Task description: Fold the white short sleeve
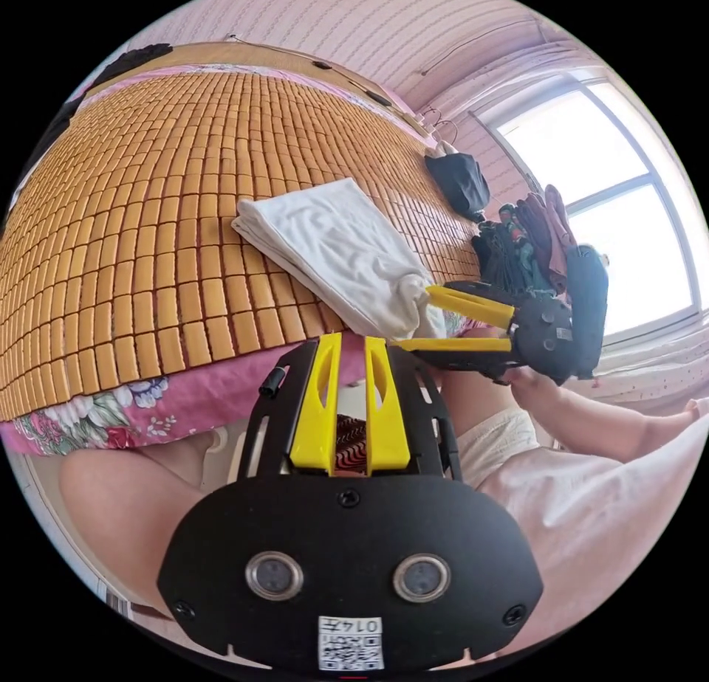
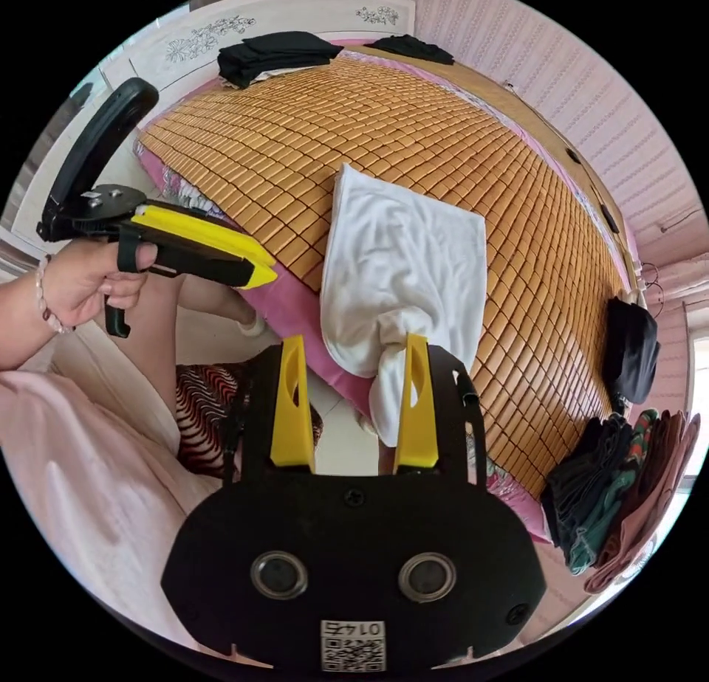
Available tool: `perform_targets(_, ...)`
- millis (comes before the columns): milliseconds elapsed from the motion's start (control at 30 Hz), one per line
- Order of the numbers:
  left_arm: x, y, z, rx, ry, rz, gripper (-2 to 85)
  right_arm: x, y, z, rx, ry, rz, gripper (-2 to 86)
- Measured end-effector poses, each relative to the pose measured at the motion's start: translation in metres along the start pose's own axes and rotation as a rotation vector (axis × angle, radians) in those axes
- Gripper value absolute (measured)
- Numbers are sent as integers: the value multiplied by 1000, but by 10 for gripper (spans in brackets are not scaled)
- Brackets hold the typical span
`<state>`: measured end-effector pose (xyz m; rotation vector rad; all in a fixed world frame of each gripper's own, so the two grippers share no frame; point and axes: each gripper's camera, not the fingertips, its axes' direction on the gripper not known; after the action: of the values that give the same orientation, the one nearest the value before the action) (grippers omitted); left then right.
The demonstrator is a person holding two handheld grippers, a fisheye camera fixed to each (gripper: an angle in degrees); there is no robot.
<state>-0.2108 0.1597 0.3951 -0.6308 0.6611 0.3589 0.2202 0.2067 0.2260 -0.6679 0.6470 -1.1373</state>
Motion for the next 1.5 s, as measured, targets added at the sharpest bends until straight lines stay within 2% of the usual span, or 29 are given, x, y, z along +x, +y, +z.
perform_targets(67,11,-12,2,-2,-19,27,62,17,-4,22,-24,-34,44,93)
perform_targets(100,13,-15,3,-1,-27,34,63,37,-3,25,-1,-135,85,66)
perform_targets(167,22,-26,4,13,-44,52,67,78,10,16,99,-293,203,27)
perform_targets(233,29,-38,8,21,-32,63,72,144,51,6,271,-458,437,14)
perform_targets(300,38,-52,15,21,-19,85,76,186,90,14,360,-528,587,9)
perform_targets(367,53,-73,29,6,-22,130,83,218,130,32,372,-443,729,6)
perform_targets(433,64,-88,44,-18,-26,149,95,241,175,58,306,-326,846,6)
perform_targets(600,73,-117,85,-98,5,94,112,200,185,95,262,-330,672,37)
perform_targets(700,79,-134,105,-139,6,67,108,152,156,132,255,-483,513,98)
perform_targets(767,86,-148,123,-218,-54,89,88,127,135,162,199,-503,453,112)
perform_targets(833,91,-157,125,-247,-91,119,69,112,113,204,86,-376,448,97)
perform_targets(900,94,-164,122,-273,-107,126,49,118,109,216,69,-388,464,53)
perform_targets(1033,106,-166,58,-158,-118,222,29,151,130,169,277,-442,439,18)
perform_targets(1200,101,-176,-55,27,-112,248,19,212,176,137,382,-423,502,12)
perform_targets(1267,88,-184,-91,167,-168,204,14,231,186,148,357,-378,538,13)
perform_targets(1367,65,-184,-112,276,-191,106,47,256,198,201,263,-387,633,16)
perform_targets(1500,43,-161,-102,195,-135,15,62,253,225,281,66,-353,765,36)
